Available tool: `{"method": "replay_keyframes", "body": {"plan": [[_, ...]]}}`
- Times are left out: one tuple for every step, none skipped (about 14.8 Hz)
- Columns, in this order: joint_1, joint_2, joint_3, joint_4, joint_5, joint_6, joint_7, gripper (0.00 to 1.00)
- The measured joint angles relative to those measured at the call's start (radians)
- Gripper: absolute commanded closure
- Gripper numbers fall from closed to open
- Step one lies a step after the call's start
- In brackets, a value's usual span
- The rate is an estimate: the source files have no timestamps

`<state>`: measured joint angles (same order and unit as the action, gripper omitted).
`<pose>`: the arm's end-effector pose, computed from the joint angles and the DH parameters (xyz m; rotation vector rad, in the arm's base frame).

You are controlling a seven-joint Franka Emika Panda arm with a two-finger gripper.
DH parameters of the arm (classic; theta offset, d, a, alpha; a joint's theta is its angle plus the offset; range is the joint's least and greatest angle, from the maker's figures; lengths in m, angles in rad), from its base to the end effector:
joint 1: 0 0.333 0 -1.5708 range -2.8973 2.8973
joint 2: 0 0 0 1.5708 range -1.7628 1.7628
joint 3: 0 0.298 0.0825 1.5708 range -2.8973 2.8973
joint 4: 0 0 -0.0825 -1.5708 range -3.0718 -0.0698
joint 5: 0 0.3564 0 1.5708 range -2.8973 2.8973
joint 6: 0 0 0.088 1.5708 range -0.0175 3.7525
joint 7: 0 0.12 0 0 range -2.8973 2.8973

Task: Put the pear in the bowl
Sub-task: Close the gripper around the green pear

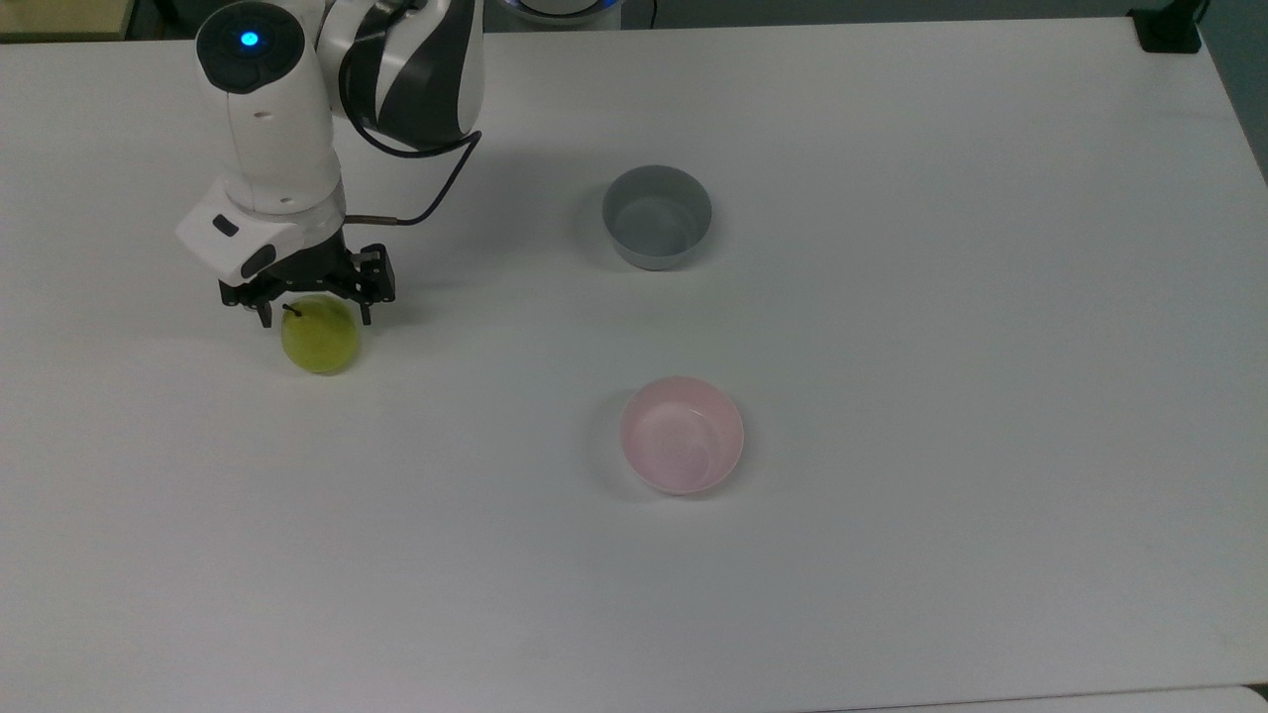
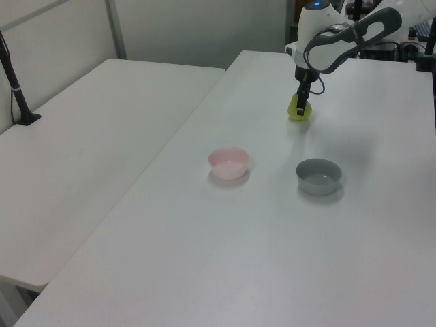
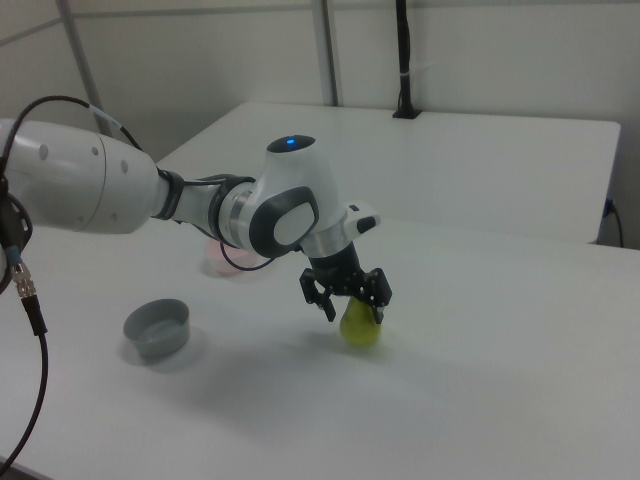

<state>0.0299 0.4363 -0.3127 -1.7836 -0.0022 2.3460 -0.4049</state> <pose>0.6162 -0.1622 0.3226 2.9573 0.2381 0.1399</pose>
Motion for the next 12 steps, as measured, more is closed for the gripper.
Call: {"method": "replay_keyframes", "body": {"plan": [[0.0, 0.008, 0.0, 0.0, 0.0, 0.01, 0.0, 0.21], [0.0, 0.013, 0.0, 0.0, 0.0, 0.018, -0.002, 0.29], [0.0, 0.015, 0.0, 0.0, 0.0, 0.021, -0.006, 0.41], [0.0, 0.016, 0.0, 0.001, 0.0, 0.021, -0.014, 0.52], [0.0, 0.016, 0.0, 0.001, 0.0, 0.021, -0.024, 0.61], [0.0, 0.015, 0.0, 0.003, 0.0, 0.021, -0.031, 0.65], [0.0, 0.016, -0.001, 0.005, 0.0, 0.021, -0.041, 0.66], [0.0, 0.016, -0.001, 0.005, 0.0, 0.021, -0.044, 0.67], [0.0, 0.016, -0.001, 0.005, 0.0, 0.021, -0.045, 0.67], [0.0, 0.016, -0.001, 0.006, 0.0, 0.021, -0.045, 0.67], [0.0, 0.016, -0.002, 0.01, 0.0, 0.021, -0.045, 0.67], [0.0, 0.013, -0.003, 0.015, 0.0, 0.021, -0.045, 0.67]]}}
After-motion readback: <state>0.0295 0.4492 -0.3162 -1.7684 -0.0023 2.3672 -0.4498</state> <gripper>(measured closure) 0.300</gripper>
